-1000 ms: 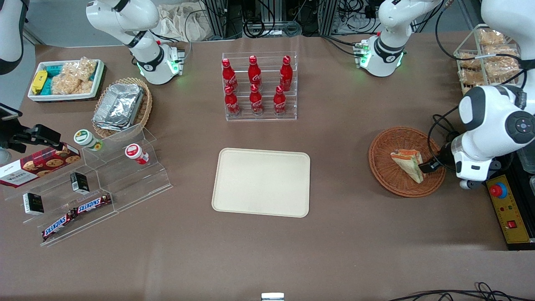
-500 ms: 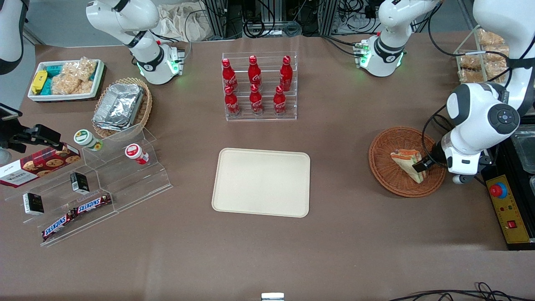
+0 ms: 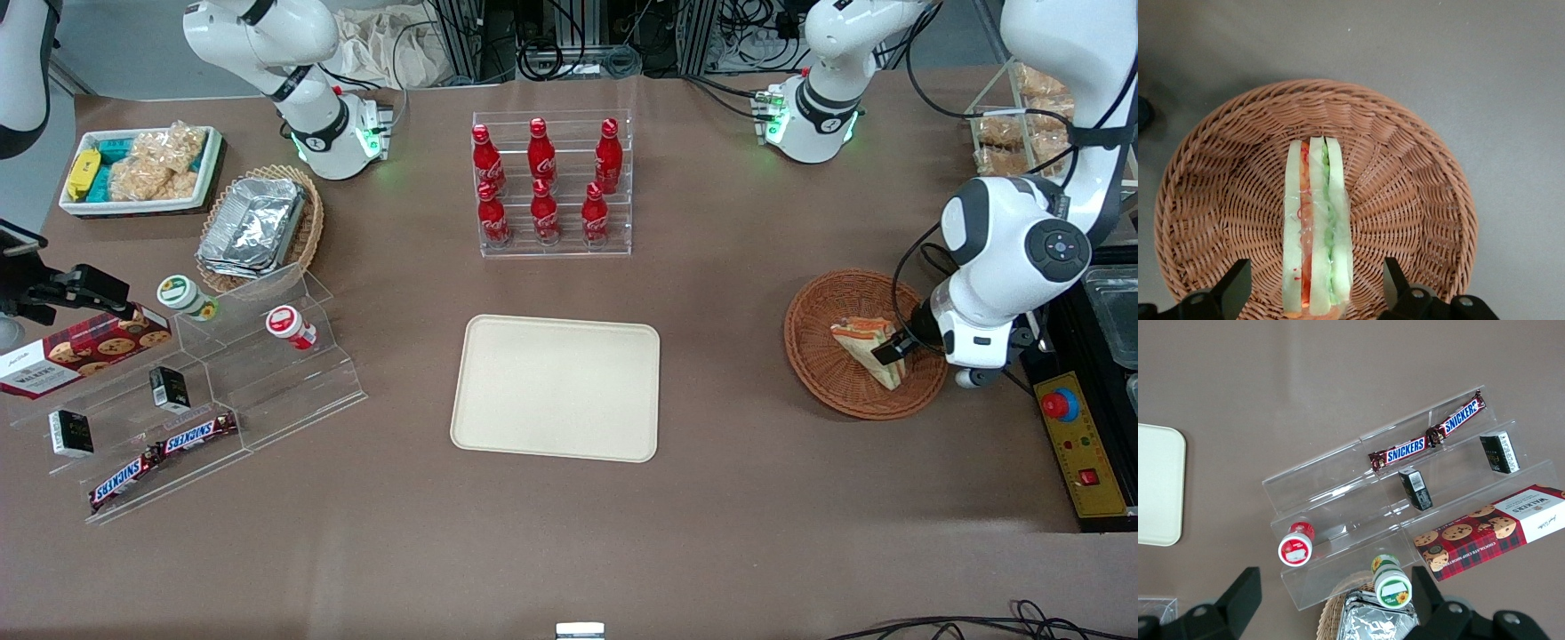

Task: Place sandwich from basket to tray
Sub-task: 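Lower the open left gripper around the sandwich and close it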

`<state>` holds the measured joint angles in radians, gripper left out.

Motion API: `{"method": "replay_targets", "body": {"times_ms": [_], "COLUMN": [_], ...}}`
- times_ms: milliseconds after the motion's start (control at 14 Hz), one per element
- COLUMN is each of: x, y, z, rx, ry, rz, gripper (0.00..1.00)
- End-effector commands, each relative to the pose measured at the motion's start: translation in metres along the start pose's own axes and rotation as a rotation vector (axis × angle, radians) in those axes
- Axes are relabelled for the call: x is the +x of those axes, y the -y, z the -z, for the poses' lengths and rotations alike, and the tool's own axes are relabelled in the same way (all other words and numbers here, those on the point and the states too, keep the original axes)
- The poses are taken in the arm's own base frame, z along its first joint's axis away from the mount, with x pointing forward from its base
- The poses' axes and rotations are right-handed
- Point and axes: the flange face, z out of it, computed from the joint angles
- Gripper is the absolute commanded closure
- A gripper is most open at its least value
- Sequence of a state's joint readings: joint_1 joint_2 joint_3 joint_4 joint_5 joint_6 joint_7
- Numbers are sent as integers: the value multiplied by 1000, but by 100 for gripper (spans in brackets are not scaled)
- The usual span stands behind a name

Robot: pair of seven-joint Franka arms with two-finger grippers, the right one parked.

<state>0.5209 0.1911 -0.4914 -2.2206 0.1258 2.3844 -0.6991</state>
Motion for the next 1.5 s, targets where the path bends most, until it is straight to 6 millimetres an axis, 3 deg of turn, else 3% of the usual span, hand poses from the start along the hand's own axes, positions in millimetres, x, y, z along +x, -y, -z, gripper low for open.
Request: {"method": "replay_targets", "body": {"times_ms": [0,714,857,1071,1143,1214,1429], "x": [-6,-15,-8,-5,-3,0,4], "y": [4,8,17,17,16,15,2], "z": [0,-40,-49,-43,-36,-26,10], "rx": [-6,-36,-33,-36,-37,-40,-16], "ry": [-13,12,23,11,-2,-21,-42], "rz": [19,21,44,41,35,28,-3], "gripper": [10,17,36,74,92,99,97]}}
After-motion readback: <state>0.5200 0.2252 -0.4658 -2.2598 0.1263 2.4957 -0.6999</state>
